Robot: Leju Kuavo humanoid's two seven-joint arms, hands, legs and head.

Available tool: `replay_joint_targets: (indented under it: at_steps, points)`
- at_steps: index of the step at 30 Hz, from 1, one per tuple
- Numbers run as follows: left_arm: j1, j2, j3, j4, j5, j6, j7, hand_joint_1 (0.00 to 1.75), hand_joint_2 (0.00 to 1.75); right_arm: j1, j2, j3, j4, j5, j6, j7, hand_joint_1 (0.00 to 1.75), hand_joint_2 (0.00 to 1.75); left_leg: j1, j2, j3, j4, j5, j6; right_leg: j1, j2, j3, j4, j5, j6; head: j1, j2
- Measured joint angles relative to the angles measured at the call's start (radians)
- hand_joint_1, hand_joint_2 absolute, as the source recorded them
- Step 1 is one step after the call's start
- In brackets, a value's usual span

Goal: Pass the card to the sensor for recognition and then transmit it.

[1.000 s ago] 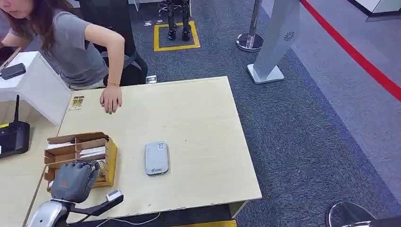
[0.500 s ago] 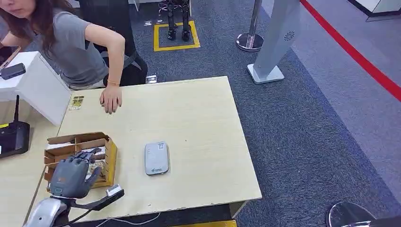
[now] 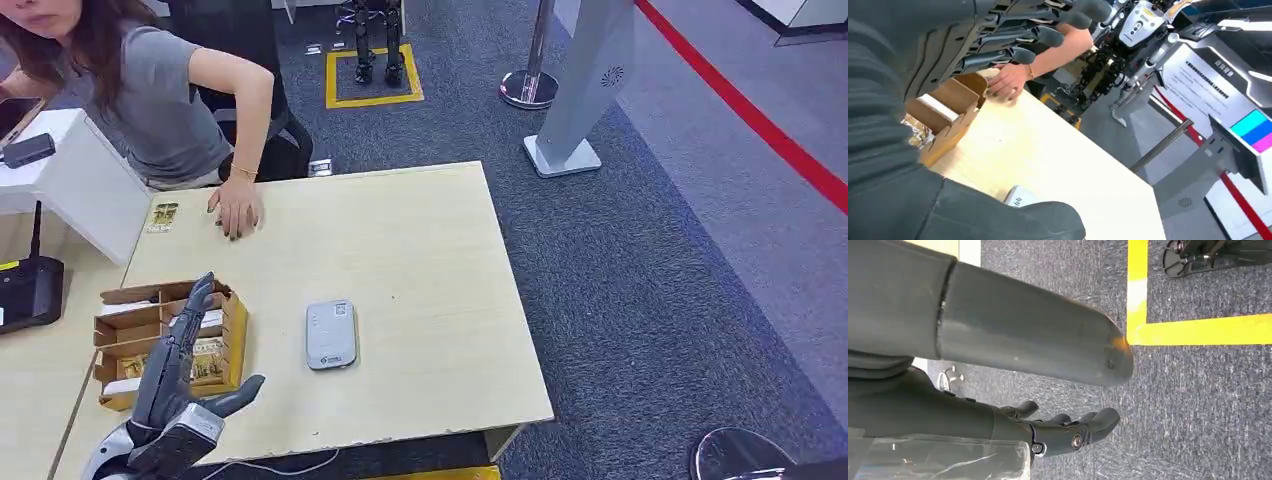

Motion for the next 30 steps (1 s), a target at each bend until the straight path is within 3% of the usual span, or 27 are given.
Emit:
replay_joint_targets:
  at_steps: [13,30]
  points:
    - [0.024,-0.023,0.031,-0.009,-0.015,-0.006,-0.002,0.0,1.75,0.001,-0.002,0.0,0.0,-0.001,0.0,0.0,0.0,0.0,0.0,0.0,0.0,0.0,0.0,0.0,0.0,0.0,0.0,0.0,0.0,0.0,0.0,0.0]
    - [0.055,-0.025,0.064,-0.009,-0.139,0.019,0.03,0.0,1.75,0.001,-0.002,0.0,0.0,-0.006,0.013,0.0,0.0,0.0,0.0,0.0,0.0,0.0,0.0,0.0,0.0,0.0,0.0,0.0,0.0,0.0,0.0,0.0]
